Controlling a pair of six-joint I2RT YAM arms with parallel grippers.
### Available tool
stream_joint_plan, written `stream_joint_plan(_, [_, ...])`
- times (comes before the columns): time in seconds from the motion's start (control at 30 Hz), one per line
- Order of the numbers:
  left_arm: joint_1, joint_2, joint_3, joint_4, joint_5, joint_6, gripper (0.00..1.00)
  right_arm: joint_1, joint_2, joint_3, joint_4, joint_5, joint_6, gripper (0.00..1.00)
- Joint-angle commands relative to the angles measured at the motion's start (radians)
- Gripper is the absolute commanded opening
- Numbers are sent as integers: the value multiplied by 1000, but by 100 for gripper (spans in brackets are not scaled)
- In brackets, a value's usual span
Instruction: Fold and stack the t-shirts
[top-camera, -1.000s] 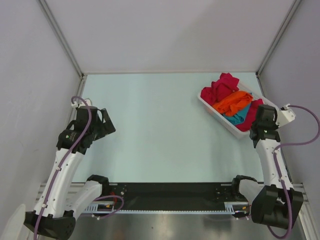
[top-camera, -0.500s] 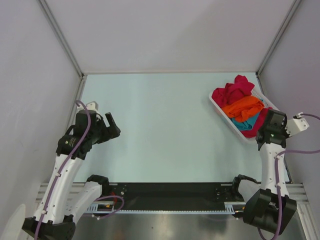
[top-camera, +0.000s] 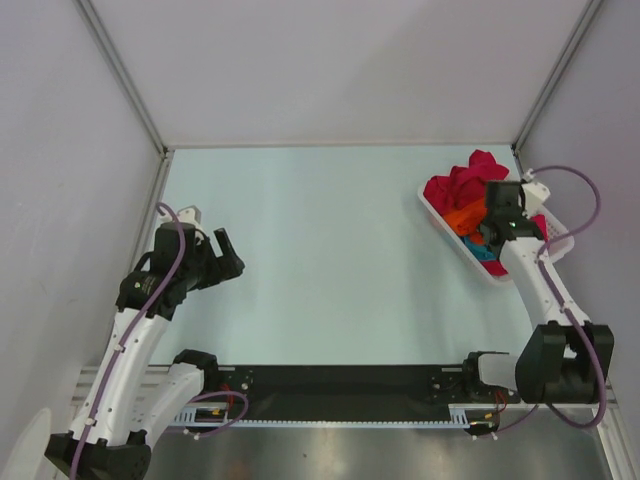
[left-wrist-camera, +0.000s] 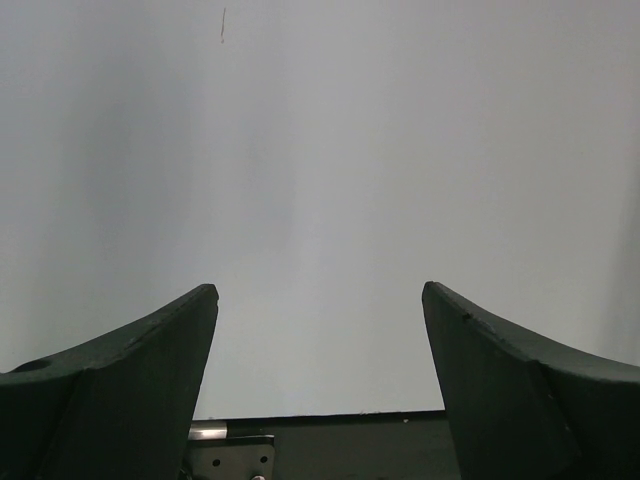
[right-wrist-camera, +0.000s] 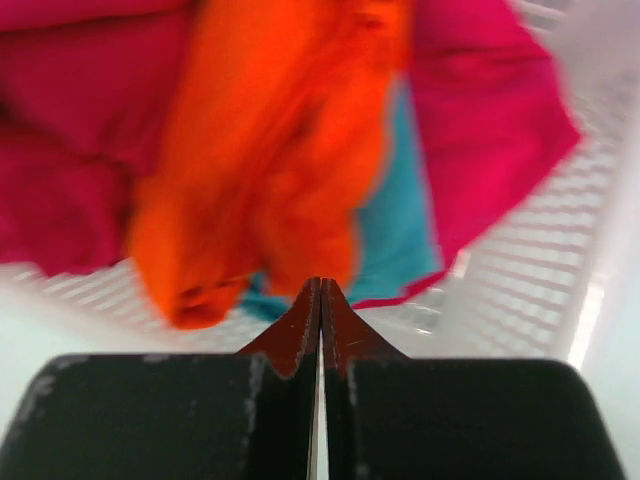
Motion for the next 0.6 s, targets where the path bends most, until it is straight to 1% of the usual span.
stream_joint_plan(0.0, [7, -16, -10, 39, 13, -4, 89, 113, 71, 137, 17, -29, -38, 0])
stream_joint_plan(0.1, [7, -21, -10, 36, 13, -3, 89, 166, 134, 183, 63, -138, -48, 0])
stream_joint_plan(0.13, [7, -21, -10, 36, 13, -3, 89, 182, 193, 200, 63, -173, -60, 3])
stream_joint_plan(0.2, [5, -21, -4, 33, 13, -3, 89, 202, 272, 261, 53, -259, -71, 5])
stream_joint_plan(0.23, [5, -19, 1, 32, 13, -1, 89, 225, 351, 286, 38, -290, -84, 8])
stream_joint_plan(0.27, [5, -19, 5, 29, 13, -3, 89, 236, 385, 306, 27, -327, -87, 8])
stream_joint_plan(0.3, [5, -19, 12, 24, -14, -1, 89, 248, 416, 339, 21, -339, -94, 10])
stream_joint_plan(0.37, [7, -19, 16, 20, -22, -1, 89, 282, 497, 363, 14, -374, -103, 12])
stream_joint_plan(0.47, [7, -19, 19, 15, -31, 2, 89, 327, 566, 390, 25, -385, -110, 13])
stream_joint_plan(0.57, [5, -13, 19, 13, -39, 0, 89, 333, 614, 416, 30, -420, -106, 14])
